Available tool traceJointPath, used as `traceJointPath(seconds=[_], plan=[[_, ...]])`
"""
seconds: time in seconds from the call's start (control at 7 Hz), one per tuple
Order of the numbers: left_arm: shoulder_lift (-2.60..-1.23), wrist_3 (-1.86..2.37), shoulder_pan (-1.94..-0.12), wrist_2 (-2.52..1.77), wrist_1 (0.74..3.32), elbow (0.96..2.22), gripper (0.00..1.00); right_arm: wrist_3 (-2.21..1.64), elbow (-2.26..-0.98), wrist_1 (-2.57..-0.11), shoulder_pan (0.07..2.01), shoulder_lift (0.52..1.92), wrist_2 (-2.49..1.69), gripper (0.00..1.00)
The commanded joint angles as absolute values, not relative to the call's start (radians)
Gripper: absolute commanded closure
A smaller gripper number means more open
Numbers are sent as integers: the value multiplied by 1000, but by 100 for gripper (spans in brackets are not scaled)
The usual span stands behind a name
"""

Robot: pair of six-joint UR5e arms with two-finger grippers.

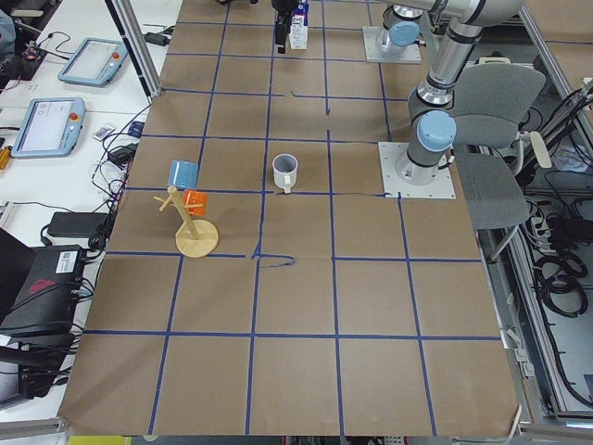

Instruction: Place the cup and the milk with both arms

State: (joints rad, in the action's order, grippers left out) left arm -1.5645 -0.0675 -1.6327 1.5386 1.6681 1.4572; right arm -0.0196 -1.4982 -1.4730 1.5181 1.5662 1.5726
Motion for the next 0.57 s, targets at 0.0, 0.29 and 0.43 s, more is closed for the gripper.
traceJointPath(seconds=[0.0, 0.29, 0.43], plan=[[-1563, -67, -1632, 1540, 1669, 1457, 0, -20, -1505, -1537, 1519, 1566, 1575, 0], [-1563, -67, -1631, 1540, 1669, 1457, 0, -20, -1493, -1537, 1520, 1569, 1568, 0], [-1565, -67, -1629, 1540, 1667, 1463, 0, -20, -1494, -1534, 1522, 1572, 1562, 0]])
